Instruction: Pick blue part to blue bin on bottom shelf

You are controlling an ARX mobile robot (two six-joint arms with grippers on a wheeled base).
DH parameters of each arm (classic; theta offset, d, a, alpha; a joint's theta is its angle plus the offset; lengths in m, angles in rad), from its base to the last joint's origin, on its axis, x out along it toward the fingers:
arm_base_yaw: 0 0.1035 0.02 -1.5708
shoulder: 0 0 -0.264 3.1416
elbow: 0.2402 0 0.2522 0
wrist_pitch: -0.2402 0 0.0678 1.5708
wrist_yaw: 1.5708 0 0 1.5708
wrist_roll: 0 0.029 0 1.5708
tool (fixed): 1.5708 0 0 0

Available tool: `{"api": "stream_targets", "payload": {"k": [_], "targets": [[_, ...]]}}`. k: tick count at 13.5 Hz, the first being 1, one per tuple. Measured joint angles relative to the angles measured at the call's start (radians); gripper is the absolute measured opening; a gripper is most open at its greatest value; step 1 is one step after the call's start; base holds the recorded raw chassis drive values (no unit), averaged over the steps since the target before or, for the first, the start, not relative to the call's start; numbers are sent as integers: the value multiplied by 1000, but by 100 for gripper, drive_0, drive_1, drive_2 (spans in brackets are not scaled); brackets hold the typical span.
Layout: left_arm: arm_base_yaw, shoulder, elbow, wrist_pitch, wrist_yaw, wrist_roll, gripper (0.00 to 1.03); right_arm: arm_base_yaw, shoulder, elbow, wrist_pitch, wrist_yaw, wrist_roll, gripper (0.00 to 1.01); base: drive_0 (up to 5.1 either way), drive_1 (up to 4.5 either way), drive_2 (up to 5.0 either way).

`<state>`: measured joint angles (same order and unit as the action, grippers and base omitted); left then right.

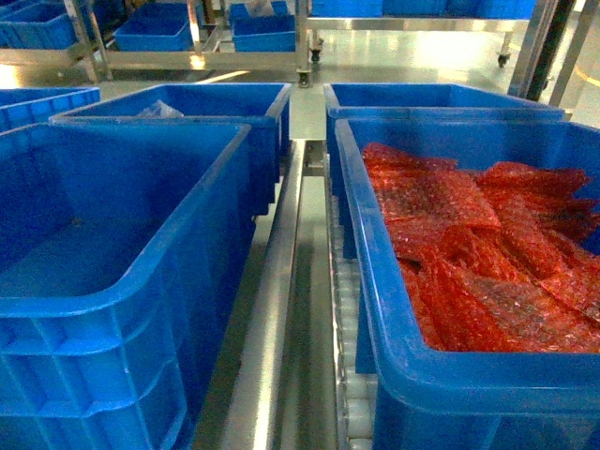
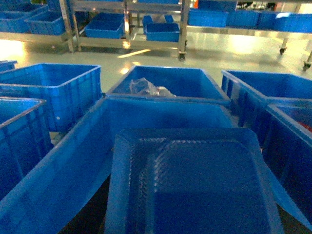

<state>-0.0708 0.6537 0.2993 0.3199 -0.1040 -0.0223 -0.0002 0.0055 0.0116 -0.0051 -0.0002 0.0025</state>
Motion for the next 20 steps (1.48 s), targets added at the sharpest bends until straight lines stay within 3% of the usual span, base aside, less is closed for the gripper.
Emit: {"api": "stream_targets", "payload": {"k": [2, 5, 8, 10, 13, 15, 16, 17, 19, 20], "targets": [[-9, 216, 28, 141, 2, 6, 43, 0, 0, 0, 0, 0, 0, 98, 0, 0, 0], [-14, 433, 93, 283, 6, 50, 43, 0, 0, 0, 0, 0, 0, 98, 0, 0, 0], [-16, 574, 155, 317, 4, 57, 43, 0, 0, 0, 0, 0, 0, 98, 0, 0, 0], [-16, 617, 168, 309, 4, 49, 63, 0, 0, 0, 0, 0, 0, 98, 0, 0, 0], [-16, 608, 169, 317, 4, 49, 100, 0, 0, 0, 0, 0, 0, 98, 0, 0, 0], [-16, 608, 169, 320, 4, 48, 98, 0, 0, 0, 0, 0, 0, 98, 0, 0, 0], [-13, 620, 142, 449, 16, 44, 91, 0, 0, 0, 0, 0, 0, 98, 0, 0, 0], [-4, 589, 76, 546, 27, 34, 76, 0, 0, 0, 0, 0, 0, 98, 0, 0, 0], [9, 513, -13, 550, 39, 29, 55, 0, 0, 0, 0, 0, 0, 98, 0, 0, 0], [46, 478, -46, 547, 89, 29, 44, 0, 0, 0, 0, 0, 0, 98, 0, 0, 0]]}}
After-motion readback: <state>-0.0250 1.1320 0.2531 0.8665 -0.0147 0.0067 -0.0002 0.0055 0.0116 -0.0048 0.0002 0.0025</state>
